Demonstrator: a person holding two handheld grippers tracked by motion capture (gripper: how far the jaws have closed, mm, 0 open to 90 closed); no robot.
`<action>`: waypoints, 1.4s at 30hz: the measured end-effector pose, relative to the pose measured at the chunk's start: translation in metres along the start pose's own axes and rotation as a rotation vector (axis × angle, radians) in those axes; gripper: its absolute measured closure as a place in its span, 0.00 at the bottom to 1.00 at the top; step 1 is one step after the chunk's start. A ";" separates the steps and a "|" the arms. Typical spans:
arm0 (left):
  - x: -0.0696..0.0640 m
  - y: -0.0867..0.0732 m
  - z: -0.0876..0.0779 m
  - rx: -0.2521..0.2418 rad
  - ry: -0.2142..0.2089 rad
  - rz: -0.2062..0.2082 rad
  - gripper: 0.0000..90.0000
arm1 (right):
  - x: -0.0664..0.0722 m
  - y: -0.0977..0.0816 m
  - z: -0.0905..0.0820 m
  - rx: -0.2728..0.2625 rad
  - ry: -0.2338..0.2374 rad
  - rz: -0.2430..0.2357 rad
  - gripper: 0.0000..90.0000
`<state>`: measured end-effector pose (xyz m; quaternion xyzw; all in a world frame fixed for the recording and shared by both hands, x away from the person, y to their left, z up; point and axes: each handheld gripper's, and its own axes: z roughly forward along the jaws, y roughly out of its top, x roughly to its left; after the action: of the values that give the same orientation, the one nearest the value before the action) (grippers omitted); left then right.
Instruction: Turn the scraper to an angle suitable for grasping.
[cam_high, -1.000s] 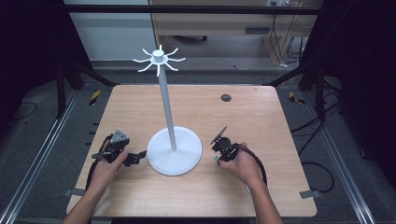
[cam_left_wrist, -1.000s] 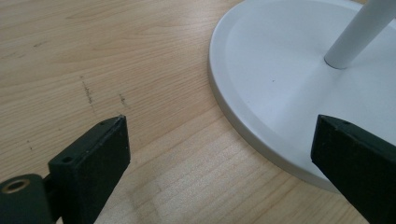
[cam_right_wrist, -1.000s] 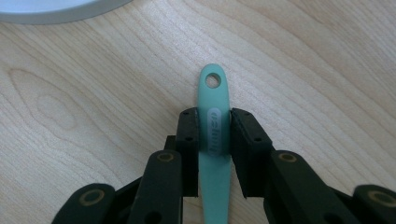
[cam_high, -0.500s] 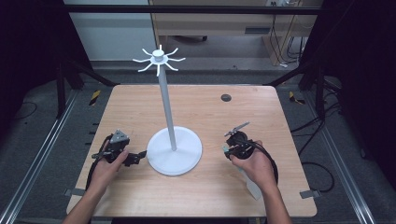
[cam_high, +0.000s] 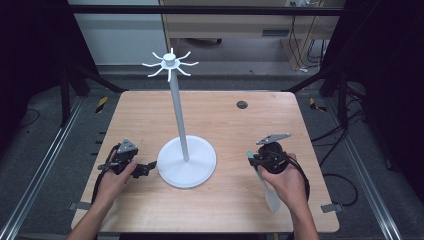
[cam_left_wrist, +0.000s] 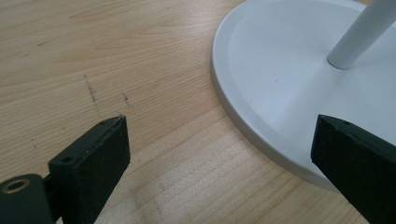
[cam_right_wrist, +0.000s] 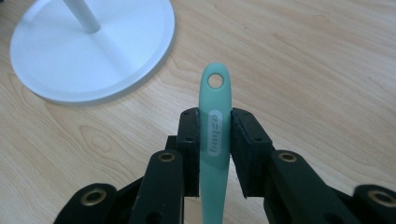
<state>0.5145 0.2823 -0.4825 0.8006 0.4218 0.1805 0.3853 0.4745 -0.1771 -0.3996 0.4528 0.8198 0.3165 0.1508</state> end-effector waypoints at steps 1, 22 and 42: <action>0.000 0.000 0.000 0.000 0.000 0.000 0.05 | -0.001 0.000 -0.002 -0.013 -0.002 -0.006 0.82; 0.000 0.000 0.000 -0.004 0.000 -0.001 0.05 | 0.011 0.014 -0.021 -0.181 0.038 -0.007 0.83; 0.001 0.000 -0.001 -0.004 0.000 -0.005 0.05 | 0.027 0.061 -0.049 -0.336 0.016 -0.057 0.83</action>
<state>0.5148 0.2839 -0.4822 0.7988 0.4232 0.1805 0.3875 0.4734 -0.1493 -0.3218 0.3951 0.7691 0.4484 0.2266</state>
